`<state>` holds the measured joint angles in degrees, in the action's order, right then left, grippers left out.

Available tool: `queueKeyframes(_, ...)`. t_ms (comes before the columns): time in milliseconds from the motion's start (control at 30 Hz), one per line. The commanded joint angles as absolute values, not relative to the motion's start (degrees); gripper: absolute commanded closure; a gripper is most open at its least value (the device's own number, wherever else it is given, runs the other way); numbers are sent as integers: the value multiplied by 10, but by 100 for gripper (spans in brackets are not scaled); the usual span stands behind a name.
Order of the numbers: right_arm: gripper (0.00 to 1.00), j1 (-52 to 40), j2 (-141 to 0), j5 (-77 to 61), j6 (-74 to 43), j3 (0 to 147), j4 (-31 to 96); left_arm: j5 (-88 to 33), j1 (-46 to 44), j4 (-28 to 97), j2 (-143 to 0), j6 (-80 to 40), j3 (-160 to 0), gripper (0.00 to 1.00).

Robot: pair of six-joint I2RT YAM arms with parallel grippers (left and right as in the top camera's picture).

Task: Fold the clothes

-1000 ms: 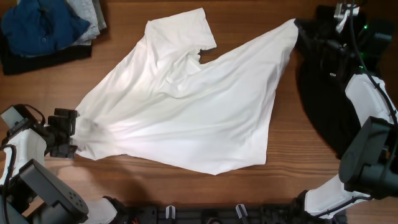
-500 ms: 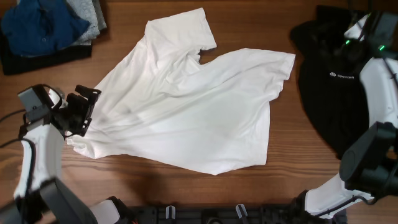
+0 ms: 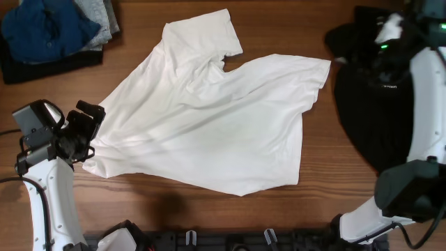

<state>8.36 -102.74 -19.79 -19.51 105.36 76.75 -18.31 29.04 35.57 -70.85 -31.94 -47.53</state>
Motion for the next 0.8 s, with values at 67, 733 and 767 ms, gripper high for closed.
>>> queueKeyframes(67, 26, -6, -967, -109, -210, 1056, 836, -162, 290, 370, -701, -287, -479, 1)
queueKeyframes(733, 23, -259, -896, -106, -390, 597, 752, -101, 290, 380, -749, -287, -479, 1)
queueKeyframes(767, 23, -259, -896, -110, -390, 582, 741, -101, 290, 380, -758, -287, -479, 1)
